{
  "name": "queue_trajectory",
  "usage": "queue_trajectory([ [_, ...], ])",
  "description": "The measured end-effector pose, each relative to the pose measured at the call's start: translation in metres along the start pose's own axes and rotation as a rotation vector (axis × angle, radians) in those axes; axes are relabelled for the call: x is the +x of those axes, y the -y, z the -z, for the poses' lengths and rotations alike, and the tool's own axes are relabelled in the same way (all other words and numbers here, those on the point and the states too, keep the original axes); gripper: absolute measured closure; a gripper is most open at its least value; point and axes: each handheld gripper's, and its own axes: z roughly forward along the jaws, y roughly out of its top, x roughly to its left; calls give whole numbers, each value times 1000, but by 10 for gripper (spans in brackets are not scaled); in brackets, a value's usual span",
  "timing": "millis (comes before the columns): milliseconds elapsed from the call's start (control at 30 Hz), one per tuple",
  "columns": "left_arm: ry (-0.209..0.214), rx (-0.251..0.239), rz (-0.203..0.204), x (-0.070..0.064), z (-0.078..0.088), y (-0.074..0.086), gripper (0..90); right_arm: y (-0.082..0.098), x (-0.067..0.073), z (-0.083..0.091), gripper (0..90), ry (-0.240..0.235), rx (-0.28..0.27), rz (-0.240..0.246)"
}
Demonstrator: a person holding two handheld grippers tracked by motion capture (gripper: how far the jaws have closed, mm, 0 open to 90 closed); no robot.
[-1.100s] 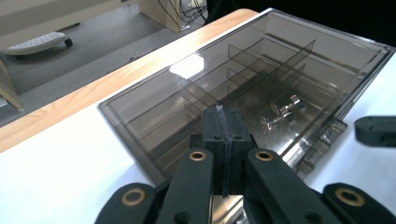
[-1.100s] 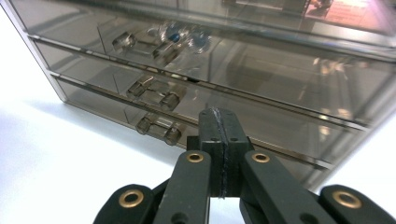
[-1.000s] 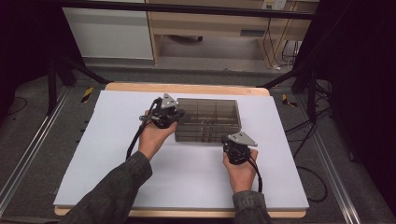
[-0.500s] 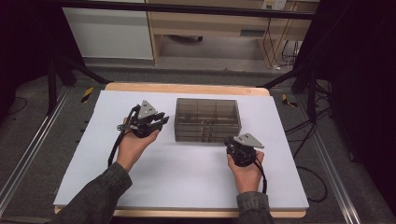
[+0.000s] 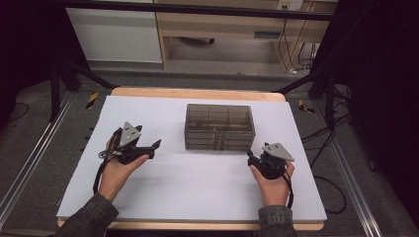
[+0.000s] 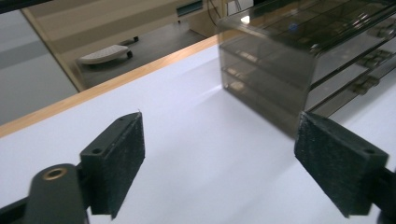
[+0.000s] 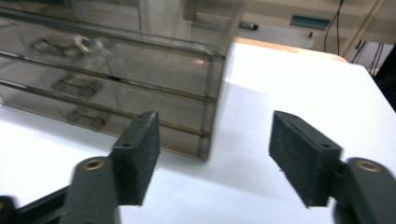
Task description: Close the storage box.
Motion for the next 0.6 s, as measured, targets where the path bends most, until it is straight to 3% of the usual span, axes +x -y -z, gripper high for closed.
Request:
queue_trajectory([
  [100, 0, 8, 6, 8, 6, 18, 87, 3, -7, -1, 187, -7, 29, -16],
  [167, 3, 8, 15, 11, 9, 29, 68, 6, -12, -2, 159, -18, 53, -40],
  [267, -5, 11, 34, 15, 11, 39, 61, 11, -19, -2, 100, 2, 78, -30],
  [367, -16, 19, 57, 22, 12, 53, 61, 15, -26, -2, 85, 3, 82, -38],
  [533, -71, 22, 126, 38, 12, 77, 61, 22, -38, -3, 93, 5, 91, -61],
  [600, -74, 16, 171, 44, 13, 81, 61, 25, -42, -4, 118, 22, 105, -66],
])
